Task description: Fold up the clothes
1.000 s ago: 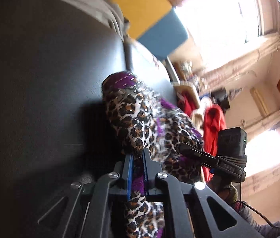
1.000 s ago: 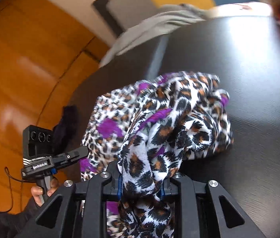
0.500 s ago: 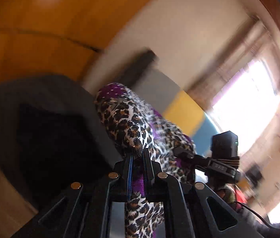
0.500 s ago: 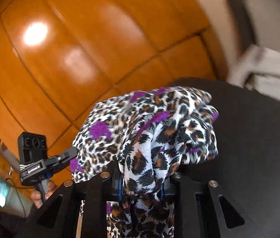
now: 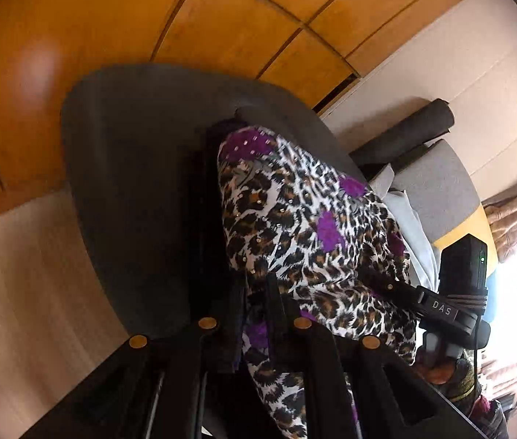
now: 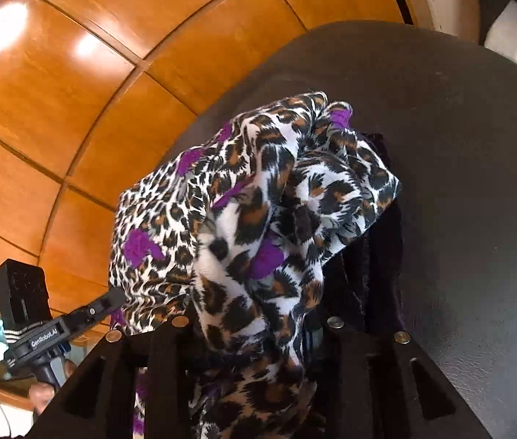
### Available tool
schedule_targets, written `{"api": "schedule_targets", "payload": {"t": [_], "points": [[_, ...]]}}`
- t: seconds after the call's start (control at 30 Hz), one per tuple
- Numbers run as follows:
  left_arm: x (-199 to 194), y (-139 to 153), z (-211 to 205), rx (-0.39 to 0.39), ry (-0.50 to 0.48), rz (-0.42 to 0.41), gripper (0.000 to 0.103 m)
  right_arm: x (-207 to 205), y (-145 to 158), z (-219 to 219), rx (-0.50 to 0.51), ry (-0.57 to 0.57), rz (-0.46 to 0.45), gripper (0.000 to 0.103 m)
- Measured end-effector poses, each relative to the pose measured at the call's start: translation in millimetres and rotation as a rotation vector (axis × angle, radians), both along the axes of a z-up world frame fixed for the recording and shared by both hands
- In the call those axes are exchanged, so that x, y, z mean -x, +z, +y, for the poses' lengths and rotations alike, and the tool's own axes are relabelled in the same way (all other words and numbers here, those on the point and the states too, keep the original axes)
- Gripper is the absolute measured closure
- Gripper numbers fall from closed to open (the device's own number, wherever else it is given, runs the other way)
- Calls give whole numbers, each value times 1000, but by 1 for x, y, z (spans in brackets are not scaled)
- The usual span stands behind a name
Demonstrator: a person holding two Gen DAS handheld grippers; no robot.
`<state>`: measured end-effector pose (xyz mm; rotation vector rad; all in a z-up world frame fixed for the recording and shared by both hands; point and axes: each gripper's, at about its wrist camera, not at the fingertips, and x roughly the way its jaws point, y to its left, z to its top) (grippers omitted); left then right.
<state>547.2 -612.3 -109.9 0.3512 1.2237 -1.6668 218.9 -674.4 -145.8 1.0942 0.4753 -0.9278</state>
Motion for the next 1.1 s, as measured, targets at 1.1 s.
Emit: {"api": "schedule_targets", "payload": {"t": [1.1], "points": [[99,60,32,82,-70,-477,76,-90,85,153,331,-53,573,25]]}}
